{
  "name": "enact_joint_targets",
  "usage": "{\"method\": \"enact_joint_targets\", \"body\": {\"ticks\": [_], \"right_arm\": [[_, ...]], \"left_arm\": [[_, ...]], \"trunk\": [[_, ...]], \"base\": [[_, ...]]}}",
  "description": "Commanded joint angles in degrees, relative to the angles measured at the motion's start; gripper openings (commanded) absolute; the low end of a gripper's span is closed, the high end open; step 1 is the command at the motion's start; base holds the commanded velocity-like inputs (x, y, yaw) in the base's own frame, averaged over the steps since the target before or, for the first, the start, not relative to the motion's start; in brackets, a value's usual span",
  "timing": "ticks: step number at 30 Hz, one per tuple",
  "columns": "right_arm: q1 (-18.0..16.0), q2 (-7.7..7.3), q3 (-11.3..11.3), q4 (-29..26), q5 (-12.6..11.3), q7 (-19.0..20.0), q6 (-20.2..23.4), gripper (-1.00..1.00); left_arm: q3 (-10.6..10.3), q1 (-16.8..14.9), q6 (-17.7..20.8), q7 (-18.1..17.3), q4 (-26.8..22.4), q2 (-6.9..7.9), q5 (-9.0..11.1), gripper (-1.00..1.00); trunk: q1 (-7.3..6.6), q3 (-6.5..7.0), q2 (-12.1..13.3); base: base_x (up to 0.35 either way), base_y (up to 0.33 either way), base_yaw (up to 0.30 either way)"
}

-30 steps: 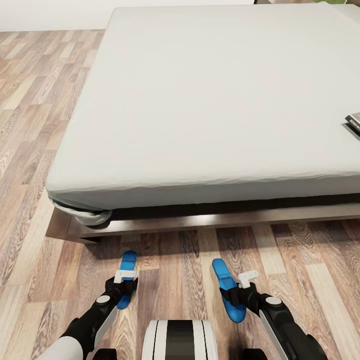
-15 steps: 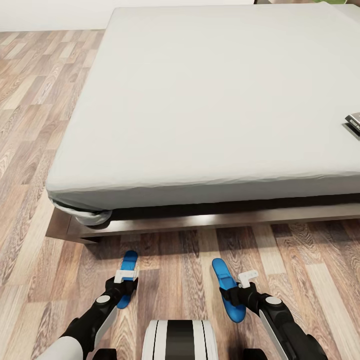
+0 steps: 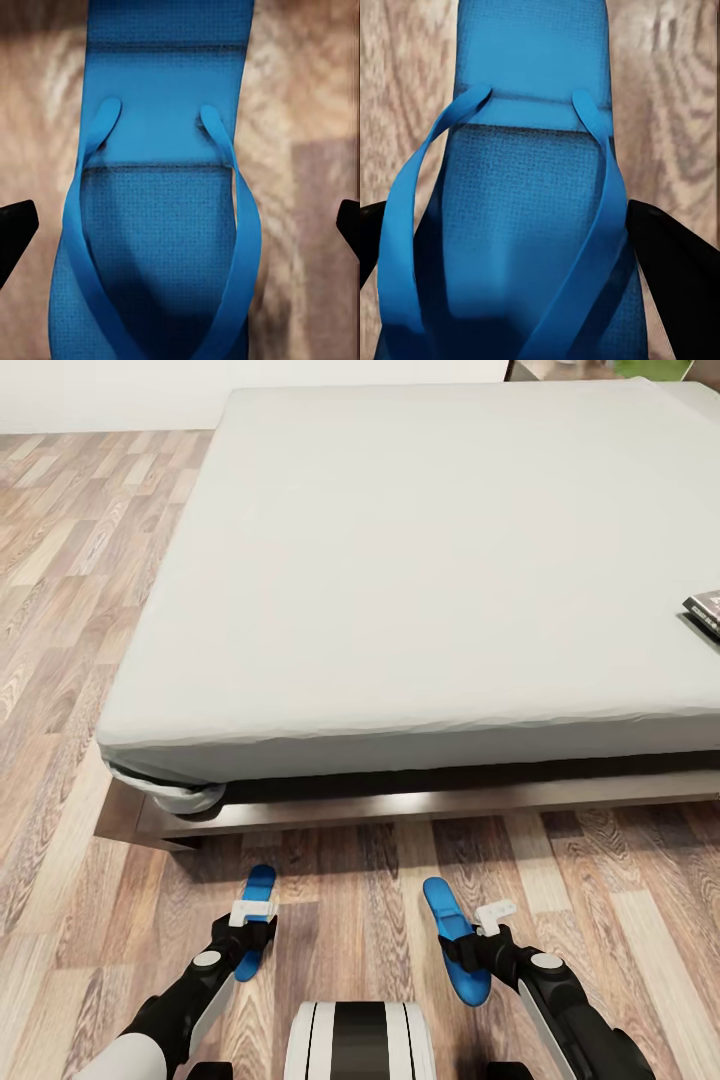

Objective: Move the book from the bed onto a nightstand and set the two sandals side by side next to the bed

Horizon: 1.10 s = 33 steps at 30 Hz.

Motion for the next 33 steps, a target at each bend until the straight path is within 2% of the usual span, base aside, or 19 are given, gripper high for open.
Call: {"method": "enact_joint_targets", "body": {"ticks": [1, 9, 14, 18, 23, 27, 31, 33], "right_arm": [[-0.01, -0.04, 0.06, -0.07, -0.2, 0.02, 0.34, -1.0], [-0.01, -0.04, 0.06, -0.07, -0.2, 0.04, 0.34, -1.0], [-0.01, -0.04, 0.06, -0.06, -0.2, 0.05, 0.34, -1.0], [-0.01, -0.04, 0.06, -0.06, -0.2, 0.08, 0.34, -1.0], [-0.01, -0.04, 0.06, -0.06, -0.2, 0.11, 0.34, -1.0], [-0.01, -0.04, 0.06, -0.06, -0.21, 0.13, 0.34, -1.0], [-0.01, -0.04, 0.06, -0.06, -0.22, 0.14, 0.34, -1.0], [-0.01, -0.04, 0.1, -0.06, -0.21, 0.14, 0.34, -1.0]], "left_arm": [[-0.48, -0.03, 0.02, 0.42, -0.03, 0.07, 0.59, 1.0], [-0.56, 0.01, -0.03, 0.58, -0.05, 0.03, 0.6, 1.0], [-0.57, 0.0, 0.01, 0.47, -0.06, 0.05, 0.58, 1.0], [-0.58, -0.01, 0.03, 0.43, -0.06, 0.02, 0.57, 1.0], [-0.6, -0.02, 0.04, 0.42, -0.06, 0.01, 0.55, 1.0], [-0.63, -0.01, 0.01, 0.45, -0.06, 0.0, 0.6, 1.0], [-0.66, 0.0, 0.02, 0.42, -0.06, 0.04, 0.58, 1.0], [-0.66, 0.01, 0.01, 0.46, -0.06, 0.03, 0.6, 1.0]], "trunk": [[-0.01, -0.02, -0.01], [-0.01, -0.02, -0.01], [-0.13, 1.08, 0.06], [-0.13, 1.08, 0.06], [-0.26, 2.19, 0.12], [-0.26, 2.19, 0.12], [-0.37, 3.08, 0.18], [-0.37, 3.08, 0.18]], "base": [[0.0, 0.0, 0.0], [0.0, 0.0, 0.0], [0.0, 0.0, 0.0], [0.0, 0.0, 0.0], [0.0, 0.0, 0.0], [0.0, 0.0, 0.0], [0.0, 0.0, 0.0], [0.0, 0.0, 0.0]]}}
